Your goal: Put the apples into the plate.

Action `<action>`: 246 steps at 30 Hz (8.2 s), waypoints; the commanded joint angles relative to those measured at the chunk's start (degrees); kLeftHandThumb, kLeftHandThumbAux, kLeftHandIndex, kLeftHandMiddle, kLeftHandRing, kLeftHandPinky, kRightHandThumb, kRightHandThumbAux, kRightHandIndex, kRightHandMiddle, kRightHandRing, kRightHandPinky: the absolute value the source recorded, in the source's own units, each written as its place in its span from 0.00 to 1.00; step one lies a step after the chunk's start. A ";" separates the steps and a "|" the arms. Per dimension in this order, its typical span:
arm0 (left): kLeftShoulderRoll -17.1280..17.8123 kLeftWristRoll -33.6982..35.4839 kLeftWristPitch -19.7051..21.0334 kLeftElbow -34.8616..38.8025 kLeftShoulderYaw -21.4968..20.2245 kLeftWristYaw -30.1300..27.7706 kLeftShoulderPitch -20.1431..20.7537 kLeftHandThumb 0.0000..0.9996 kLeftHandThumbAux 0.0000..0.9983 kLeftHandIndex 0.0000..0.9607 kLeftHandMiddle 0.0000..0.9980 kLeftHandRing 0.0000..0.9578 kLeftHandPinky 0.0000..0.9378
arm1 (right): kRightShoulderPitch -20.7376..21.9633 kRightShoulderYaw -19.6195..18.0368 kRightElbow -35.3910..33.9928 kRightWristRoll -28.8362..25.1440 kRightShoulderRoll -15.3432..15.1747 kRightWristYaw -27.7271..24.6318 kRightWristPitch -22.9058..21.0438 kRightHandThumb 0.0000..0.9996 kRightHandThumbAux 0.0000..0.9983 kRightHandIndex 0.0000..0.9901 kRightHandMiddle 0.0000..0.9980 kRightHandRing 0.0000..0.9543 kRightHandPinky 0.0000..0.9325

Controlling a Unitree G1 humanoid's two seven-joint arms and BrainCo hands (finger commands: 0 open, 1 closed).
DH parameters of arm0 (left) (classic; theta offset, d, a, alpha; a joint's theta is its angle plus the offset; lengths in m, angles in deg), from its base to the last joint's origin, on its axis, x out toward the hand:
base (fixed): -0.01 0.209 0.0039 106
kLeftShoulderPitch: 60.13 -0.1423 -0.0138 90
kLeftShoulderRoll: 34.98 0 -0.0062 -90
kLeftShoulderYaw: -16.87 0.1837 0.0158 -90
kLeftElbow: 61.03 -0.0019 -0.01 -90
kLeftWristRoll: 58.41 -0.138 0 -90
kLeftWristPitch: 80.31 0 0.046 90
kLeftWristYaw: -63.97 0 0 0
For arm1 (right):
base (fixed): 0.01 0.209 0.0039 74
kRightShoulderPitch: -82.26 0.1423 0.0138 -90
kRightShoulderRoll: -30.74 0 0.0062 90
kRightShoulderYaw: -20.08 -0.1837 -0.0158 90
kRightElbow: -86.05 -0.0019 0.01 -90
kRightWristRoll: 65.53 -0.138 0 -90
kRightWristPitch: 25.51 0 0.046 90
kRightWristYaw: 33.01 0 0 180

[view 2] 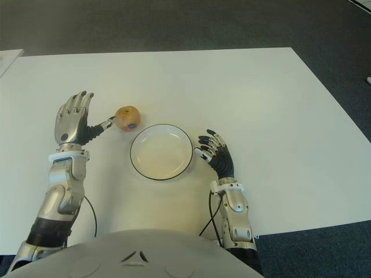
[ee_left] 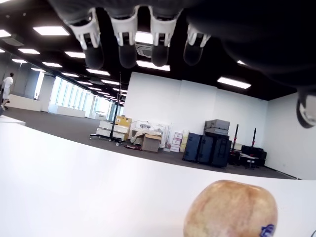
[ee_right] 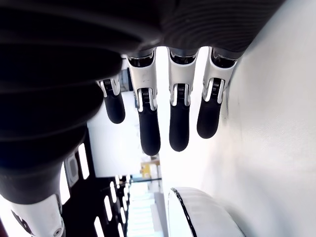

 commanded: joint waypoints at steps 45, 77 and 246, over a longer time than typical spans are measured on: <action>3.10 6.36 -1.89 -22.84 10.96 -2.43 15.17 0.25 0.25 0.03 0.00 0.00 0.00 | -1.92 0.73 3.72 1.60 0.87 1.83 -0.16 0.49 0.74 0.16 0.32 0.30 0.30; 0.93 10.89 -5.50 -35.56 15.75 2.88 17.48 0.24 0.30 0.01 0.00 0.00 0.04 | -1.92 0.26 4.23 1.35 0.90 1.87 -0.08 0.51 0.74 0.16 0.33 0.30 0.30; -0.68 11.13 -15.37 -12.85 24.89 2.26 1.61 0.75 0.70 0.46 0.89 0.91 0.90 | -2.07 0.29 5.03 1.24 1.58 1.72 2.07 0.48 0.72 0.17 0.33 0.30 0.28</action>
